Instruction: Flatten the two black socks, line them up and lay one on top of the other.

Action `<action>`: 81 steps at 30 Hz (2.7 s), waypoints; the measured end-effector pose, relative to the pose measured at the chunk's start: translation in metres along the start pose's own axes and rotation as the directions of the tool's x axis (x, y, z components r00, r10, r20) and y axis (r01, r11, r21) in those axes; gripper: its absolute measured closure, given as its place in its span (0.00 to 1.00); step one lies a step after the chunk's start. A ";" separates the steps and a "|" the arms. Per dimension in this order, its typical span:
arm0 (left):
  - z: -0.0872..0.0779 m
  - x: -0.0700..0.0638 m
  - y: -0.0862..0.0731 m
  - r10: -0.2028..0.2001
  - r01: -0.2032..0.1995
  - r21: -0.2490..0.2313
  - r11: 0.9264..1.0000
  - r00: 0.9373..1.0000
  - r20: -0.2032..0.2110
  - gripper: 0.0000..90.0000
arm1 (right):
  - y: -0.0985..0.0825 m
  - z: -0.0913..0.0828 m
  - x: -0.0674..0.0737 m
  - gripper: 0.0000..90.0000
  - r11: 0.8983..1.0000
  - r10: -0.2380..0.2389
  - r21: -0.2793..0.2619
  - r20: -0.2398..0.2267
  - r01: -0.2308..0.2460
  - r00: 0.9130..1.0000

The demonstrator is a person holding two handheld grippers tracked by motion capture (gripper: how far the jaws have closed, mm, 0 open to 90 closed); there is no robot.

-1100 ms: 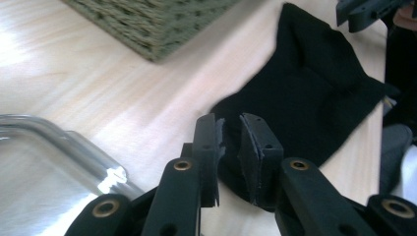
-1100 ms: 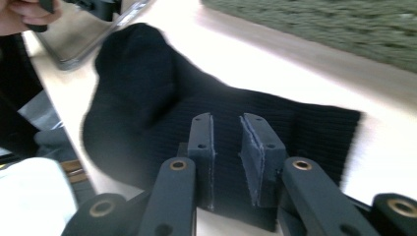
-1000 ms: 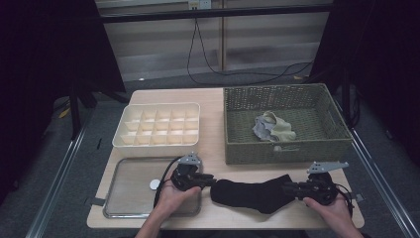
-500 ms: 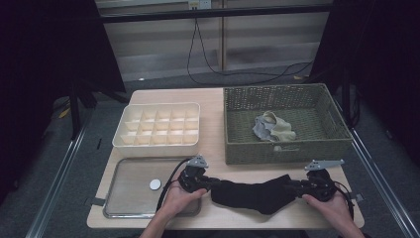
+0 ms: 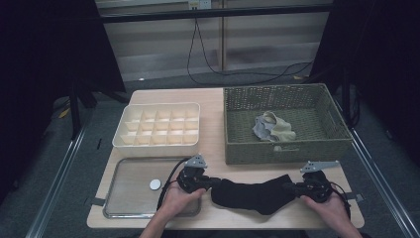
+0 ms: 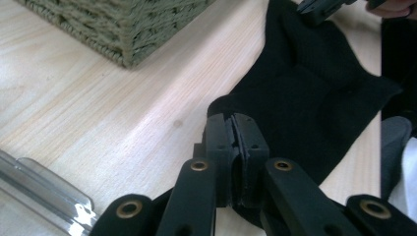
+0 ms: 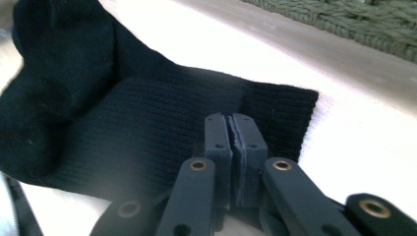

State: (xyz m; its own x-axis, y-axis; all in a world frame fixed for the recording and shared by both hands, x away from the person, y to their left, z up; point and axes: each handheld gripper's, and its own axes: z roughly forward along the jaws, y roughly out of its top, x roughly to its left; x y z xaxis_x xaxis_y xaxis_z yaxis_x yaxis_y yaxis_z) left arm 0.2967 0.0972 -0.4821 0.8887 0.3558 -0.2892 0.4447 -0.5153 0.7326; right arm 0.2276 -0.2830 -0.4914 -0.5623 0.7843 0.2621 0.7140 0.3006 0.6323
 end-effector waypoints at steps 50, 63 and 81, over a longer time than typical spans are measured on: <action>-0.025 -0.009 -0.011 -0.013 0.013 -0.008 1.000 1.000 -0.003 0.98 | 0.005 -0.029 -0.013 1.00 0.987 0.096 -0.129 -0.035 -0.100 0.995; -0.009 -0.006 -0.013 -0.017 0.017 0.026 1.000 1.000 -0.002 0.94 | 0.007 -0.016 -0.016 0.96 0.992 0.088 -0.091 0.002 -0.088 0.996; -0.006 -0.003 -0.018 -0.031 0.031 0.039 0.999 0.999 0.006 0.94 | -0.005 -0.015 -0.014 0.98 0.995 0.100 -0.019 -0.006 -0.100 0.995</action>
State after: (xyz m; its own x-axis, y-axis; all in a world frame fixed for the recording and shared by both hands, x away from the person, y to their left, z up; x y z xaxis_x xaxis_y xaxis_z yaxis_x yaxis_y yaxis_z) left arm 0.2850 0.1096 -0.4907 0.8752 0.3665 -0.3157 0.4758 -0.5341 0.6988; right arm 0.2256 -0.3035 -0.4878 -0.4908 0.8070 0.3283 0.7584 0.2102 0.6170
